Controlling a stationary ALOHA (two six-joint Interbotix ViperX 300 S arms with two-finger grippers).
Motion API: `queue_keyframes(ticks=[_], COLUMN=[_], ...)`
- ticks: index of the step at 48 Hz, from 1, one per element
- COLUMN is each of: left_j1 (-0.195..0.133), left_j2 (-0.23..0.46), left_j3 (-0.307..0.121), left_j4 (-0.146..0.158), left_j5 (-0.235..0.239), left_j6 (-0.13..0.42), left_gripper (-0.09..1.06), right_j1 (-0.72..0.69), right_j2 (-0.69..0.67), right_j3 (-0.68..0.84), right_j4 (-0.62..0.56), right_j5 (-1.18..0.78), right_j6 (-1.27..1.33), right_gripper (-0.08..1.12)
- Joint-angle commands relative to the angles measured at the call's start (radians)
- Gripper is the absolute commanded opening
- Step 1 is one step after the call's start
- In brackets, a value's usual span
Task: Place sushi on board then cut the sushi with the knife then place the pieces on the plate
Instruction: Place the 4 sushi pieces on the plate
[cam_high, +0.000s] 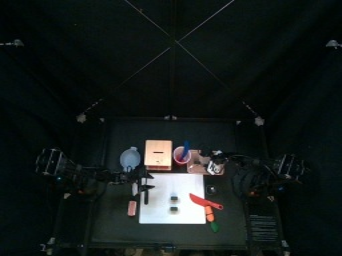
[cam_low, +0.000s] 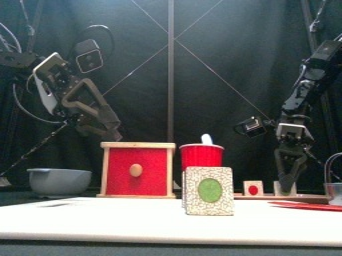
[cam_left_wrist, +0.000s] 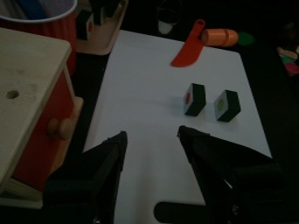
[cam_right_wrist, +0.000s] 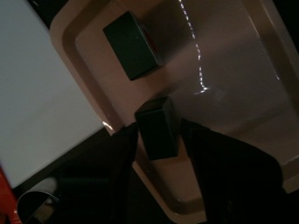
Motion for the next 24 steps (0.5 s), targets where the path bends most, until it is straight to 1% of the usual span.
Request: queue_keyframes(ticks=[1, 7, 13, 17, 24], left_j1=[0.000, 0.000, 0.000, 0.000, 0.002], left_j2=[-0.006, -0.008, -0.006, -0.006, -0.006], left_j3=[-0.015, -0.017, -0.017, -0.018, -0.020], left_j4=[-0.002, -0.002, -0.002, -0.002, -0.002], left_j5=[-0.005, -0.005, -0.003, -0.005, -0.003], left_j6=[0.000, 0.000, -0.002, -0.002, -0.002], left_gripper=[0.86, 0.86, 0.86, 0.86, 0.86], right_j1=[-0.002, 0.006, 0.052, 0.133, 0.296], right_j2=[-0.020, -0.075, -0.141, -0.175, -0.179], right_j3=[-0.032, -0.055, -0.080, -0.104, -0.150], right_j4=[0.000, -0.002, 0.005, 0.012, 0.021], right_j5=[0.000, 0.020, 0.048, 0.049, 0.008], right_j6=[-0.002, 0.000, 0.000, -0.002, 0.002], right_gripper=[0.86, 0.88, 0.89, 0.89, 0.89])
